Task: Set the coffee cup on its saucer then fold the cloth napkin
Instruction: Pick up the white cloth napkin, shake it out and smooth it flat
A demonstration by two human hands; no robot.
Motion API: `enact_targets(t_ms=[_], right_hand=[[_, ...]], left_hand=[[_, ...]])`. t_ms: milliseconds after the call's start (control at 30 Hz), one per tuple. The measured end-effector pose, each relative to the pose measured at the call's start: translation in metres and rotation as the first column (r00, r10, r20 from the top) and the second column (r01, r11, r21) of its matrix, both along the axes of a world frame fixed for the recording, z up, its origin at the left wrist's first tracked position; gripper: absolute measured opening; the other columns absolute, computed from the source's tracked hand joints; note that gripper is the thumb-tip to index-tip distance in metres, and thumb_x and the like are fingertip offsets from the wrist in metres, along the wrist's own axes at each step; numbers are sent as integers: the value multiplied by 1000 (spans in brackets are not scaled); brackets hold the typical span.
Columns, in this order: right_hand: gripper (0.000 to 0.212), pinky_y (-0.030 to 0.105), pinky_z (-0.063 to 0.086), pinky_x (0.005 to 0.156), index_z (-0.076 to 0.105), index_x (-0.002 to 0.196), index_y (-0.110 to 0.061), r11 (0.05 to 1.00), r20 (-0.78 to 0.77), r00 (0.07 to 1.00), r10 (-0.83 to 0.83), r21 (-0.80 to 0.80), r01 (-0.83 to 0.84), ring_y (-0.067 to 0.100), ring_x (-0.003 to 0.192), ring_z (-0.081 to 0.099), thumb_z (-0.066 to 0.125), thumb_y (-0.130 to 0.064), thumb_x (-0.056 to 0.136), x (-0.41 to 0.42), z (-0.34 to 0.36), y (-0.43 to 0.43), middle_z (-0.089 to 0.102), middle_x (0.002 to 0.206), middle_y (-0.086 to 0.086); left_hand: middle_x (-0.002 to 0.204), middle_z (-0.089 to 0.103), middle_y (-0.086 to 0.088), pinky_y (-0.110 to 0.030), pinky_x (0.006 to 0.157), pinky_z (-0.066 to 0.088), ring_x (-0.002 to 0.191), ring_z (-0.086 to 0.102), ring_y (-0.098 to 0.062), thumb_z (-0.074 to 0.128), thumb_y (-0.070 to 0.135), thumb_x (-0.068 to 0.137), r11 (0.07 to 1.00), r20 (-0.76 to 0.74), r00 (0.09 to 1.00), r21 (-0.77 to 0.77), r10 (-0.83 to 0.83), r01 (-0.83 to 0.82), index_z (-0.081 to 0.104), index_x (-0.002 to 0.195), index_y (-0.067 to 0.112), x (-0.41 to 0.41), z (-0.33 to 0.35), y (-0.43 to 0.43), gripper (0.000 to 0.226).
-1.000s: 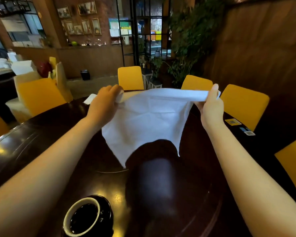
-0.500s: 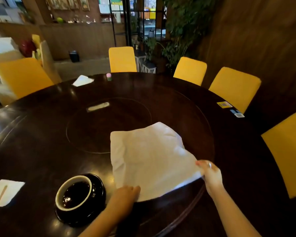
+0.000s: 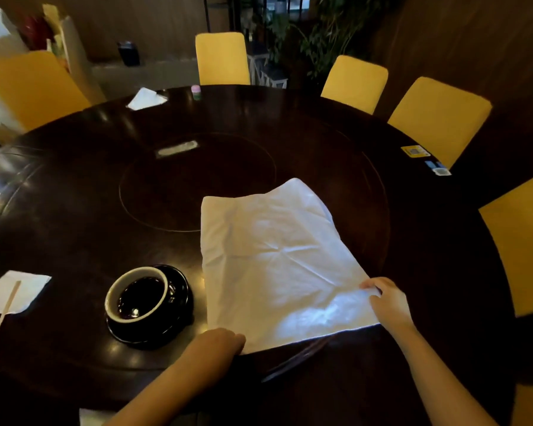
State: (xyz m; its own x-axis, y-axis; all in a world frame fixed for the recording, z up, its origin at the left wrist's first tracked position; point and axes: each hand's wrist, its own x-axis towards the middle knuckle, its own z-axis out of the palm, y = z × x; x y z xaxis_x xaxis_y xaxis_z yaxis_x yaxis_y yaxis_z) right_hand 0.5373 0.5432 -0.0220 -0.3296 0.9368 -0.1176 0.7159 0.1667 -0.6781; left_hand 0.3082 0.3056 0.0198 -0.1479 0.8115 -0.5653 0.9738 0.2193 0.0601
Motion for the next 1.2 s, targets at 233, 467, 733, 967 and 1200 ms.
enact_targets(t_ms=[233, 467, 733, 967, 1200], right_hand=[[50, 44, 43, 89, 37, 133, -8, 993, 127, 985, -116, 19, 114, 37, 116, 45, 52, -7, 85, -23, -6, 3, 35, 135, 18], [57, 43, 16, 115, 31, 142, -10, 887, 257, 893, 369, 190, -421, 30, 142, 23, 36, -38, 93, -107, -13, -5, 27, 153, 12], [35, 49, 46, 81, 52, 116, 2, 909, 206, 974, -95, 418, 0, 44, 102, 53, 56, -21, 90, -163, -18, 76, 57, 112, 25], [46, 40, 39, 95, 45, 127, 9, 912, -14, 954, -300, -299, 282, 38, 122, 47, 26, -24, 101, -171, 11, 153, 51, 131, 26], [50, 31, 52, 70, 66, 106, -15, 706, -275, 961, 19, -677, -208, 19, 89, 67, 52, -58, 85, -176, 26, 158, 72, 95, 3]], left_hand=[[134, 50, -2, -32, 93, 41, 122, 48, -22, 39, 18, 92, 917, 182, 973, 346, 140, -197, 46, 130, 22, -13, 10, 27, 39], [158, 8, -7, -42, 117, 1, 146, 0, -25, 23, 39, 99, 746, 123, 936, 573, 330, -339, 11, 148, 22, -37, -47, 128, 53], [157, 18, -2, -57, 111, 0, 145, 12, -26, 15, 56, 88, 750, 3, 910, 564, 415, -344, 24, 146, 28, -40, -97, 141, 65], [148, 39, -7, -58, 103, 12, 137, 33, -31, 30, 51, 89, 754, -62, 913, 587, 404, -294, 40, 140, 23, -40, -101, 142, 59], [149, 36, -7, -58, 104, 13, 138, 32, -31, 31, 52, 89, 762, -64, 910, 572, 411, -304, 38, 140, 23, -39, -103, 142, 59]])
